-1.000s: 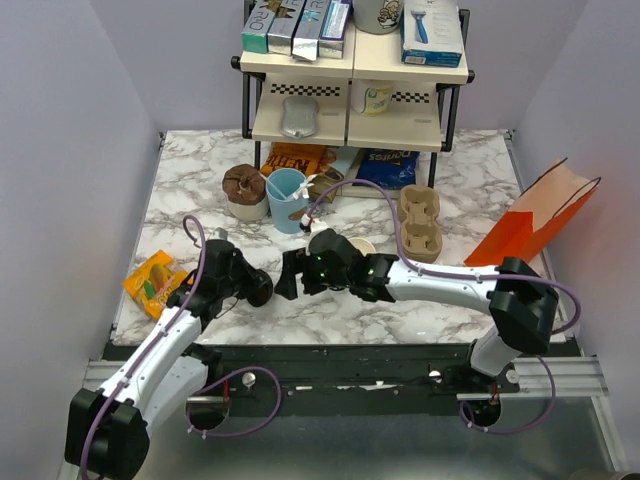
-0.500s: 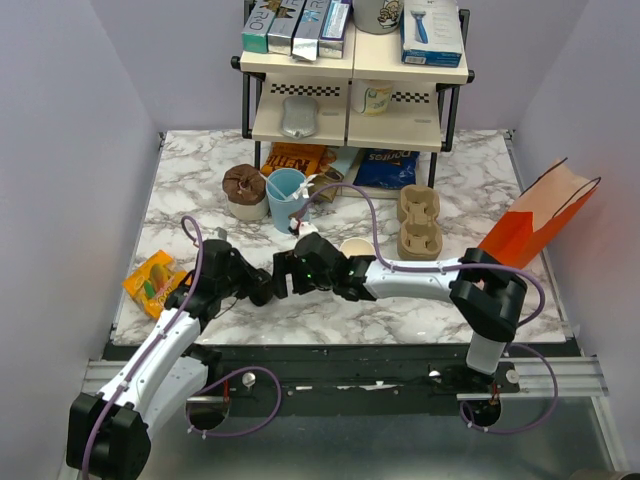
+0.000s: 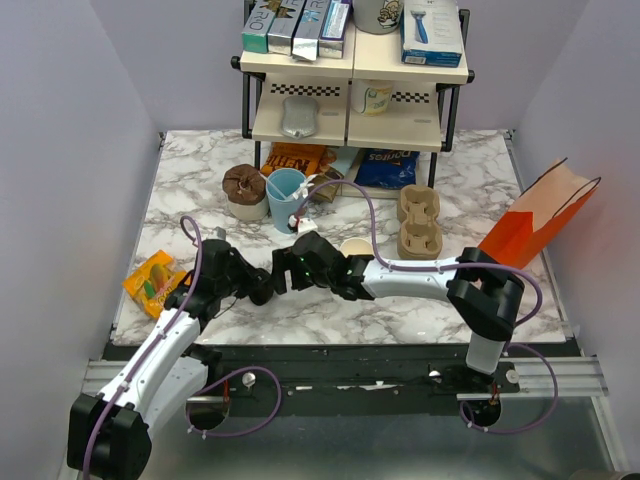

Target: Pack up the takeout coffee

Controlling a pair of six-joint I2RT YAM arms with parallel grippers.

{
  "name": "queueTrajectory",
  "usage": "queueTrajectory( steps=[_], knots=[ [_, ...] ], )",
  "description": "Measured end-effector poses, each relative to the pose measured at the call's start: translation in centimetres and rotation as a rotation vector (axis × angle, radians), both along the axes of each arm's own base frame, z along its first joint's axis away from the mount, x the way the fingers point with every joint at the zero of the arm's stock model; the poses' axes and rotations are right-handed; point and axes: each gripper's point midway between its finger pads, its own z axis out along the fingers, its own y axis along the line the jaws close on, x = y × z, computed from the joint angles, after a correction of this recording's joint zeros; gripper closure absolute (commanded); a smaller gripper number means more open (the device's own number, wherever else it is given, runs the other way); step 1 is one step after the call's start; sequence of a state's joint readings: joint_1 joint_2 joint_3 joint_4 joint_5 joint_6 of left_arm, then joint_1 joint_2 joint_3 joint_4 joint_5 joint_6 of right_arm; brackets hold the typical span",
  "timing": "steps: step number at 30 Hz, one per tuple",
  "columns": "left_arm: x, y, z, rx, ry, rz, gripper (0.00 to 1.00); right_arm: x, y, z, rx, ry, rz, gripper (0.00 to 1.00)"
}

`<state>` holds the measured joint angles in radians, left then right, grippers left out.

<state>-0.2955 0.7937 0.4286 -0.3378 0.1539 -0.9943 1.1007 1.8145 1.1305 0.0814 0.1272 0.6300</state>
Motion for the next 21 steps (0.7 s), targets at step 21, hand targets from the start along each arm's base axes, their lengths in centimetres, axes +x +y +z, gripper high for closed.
queueTrajectory(
  steps=[21],
  knots=[
    [-0.2, 0.4, -0.6, -0.005, 0.015, 0.026, 1.0, 0.4, 0.4, -1.2, -0.054, -0.033, 0.005, 0.16]
  ],
)
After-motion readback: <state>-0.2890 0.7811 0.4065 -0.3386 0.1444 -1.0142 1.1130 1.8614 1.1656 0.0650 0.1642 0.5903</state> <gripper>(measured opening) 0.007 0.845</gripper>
